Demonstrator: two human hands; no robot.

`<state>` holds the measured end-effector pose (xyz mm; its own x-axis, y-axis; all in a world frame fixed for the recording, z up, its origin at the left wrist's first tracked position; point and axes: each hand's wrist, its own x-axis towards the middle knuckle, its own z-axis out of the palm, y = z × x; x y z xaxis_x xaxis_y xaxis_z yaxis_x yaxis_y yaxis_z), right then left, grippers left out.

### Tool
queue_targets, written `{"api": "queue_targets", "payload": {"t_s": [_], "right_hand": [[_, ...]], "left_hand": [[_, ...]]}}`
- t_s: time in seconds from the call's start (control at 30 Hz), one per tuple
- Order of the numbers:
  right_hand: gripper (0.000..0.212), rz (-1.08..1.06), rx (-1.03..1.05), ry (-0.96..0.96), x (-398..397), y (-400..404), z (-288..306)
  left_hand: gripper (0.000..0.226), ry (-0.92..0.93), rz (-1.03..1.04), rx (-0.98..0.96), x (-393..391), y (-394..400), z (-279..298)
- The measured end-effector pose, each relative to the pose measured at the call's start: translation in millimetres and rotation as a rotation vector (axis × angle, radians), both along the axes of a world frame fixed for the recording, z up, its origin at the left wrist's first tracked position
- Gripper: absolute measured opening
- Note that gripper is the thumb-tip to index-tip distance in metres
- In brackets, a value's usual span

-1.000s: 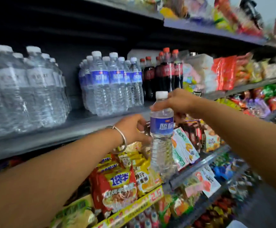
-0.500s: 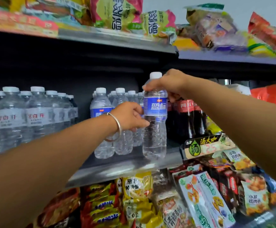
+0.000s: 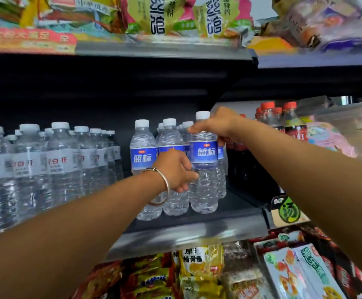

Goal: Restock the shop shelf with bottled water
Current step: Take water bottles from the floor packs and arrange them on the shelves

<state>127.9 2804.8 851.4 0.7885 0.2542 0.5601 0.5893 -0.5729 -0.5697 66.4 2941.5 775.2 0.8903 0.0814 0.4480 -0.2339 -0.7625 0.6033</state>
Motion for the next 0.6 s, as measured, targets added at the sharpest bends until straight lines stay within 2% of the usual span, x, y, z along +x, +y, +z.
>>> {"api": "queue_targets", "payload": {"t_s": [0.13,0.4,0.6], "right_hand": [[0.051,0.005,-0.027,0.006,10.4,10.6,-6.1],[0.046,-0.061,-0.003,-0.014,25.4,27.6,-10.4],[0.054,-0.072,-0.031,-0.040,29.9,27.0,-15.9]], "left_hand": [[0.017,0.048,0.015,0.024,-0.3,2.8,-7.8],[0.021,0.117,-0.020,-0.047,5.0,7.0,-20.4],[0.018,0.090,0.009,0.025,8.2,8.8,-26.8]]}}
